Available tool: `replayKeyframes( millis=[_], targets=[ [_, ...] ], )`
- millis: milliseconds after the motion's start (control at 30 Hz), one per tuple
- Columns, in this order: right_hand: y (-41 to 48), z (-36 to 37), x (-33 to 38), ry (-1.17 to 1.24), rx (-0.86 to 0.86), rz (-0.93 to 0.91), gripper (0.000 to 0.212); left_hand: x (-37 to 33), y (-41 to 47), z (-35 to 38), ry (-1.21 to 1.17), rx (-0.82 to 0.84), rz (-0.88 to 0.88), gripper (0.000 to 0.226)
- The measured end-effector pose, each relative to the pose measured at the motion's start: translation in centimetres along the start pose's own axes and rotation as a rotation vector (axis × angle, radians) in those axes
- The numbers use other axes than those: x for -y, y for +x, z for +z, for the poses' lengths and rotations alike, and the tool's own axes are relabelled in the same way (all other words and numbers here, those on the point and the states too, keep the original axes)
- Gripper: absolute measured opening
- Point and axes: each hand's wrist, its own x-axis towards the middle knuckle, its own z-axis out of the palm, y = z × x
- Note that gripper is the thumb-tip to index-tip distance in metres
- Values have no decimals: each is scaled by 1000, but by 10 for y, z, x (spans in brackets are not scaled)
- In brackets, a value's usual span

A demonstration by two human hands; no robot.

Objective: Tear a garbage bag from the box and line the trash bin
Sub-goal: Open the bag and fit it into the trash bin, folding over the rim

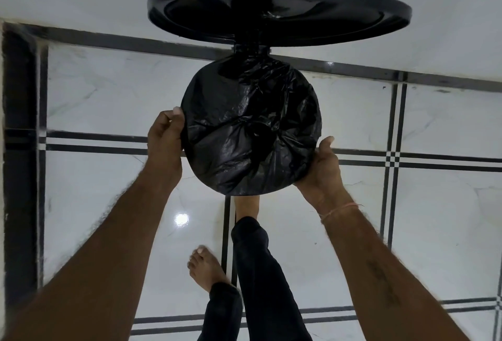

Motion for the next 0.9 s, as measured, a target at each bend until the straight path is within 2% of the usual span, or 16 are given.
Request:
replayKeyframes(
  millis=[133, 233, 267, 333, 367, 400, 433, 500, 567, 700, 900],
  targets=[
    [-1, -2, 13, -123, -62, 57, 84, -1, 5, 8, -67, -98, -83, 39],
    [-14, -4, 23, -461, -288, 4, 66, -3, 5, 14, -43, -137, -82, 39],
    [-22, -5, 23, -634, -379, -119, 60, -3, 5, 15, -27, -142, -74, 39],
    [-38, -2, 20, -1015, -540, -611, 47, -2, 5, 15, 5, -147, -56, 40],
    [-48, 8, 18, -1096, -503, -866, 41, -2, 4, 16, 11, -147, -42, 40],
    [-53, 23, 14, -1110, -362, -1028, 37, -1, 4, 18, 17, -149, -30, 40],
    [-53, 39, 11, -1113, -173, -1109, 35, -1, 4, 19, 21, -151, -19, 39],
    [-42, 70, -3, -1206, 134, -1101, 37, 2, 4, 21, 37, -154, 3, 37],
    [-19, 90, -18, -1384, 263, -1024, 48, 4, 4, 22, 56, -163, 32, 37],
    [41, 91, -49, -1670, 234, -800, 73, 9, 6, 23, 98, -210, 97, 37],
    [85, 76, -58, -1623, 270, -479, 75, 18, 13, 23, 155, -256, 159, 38]
  ],
)
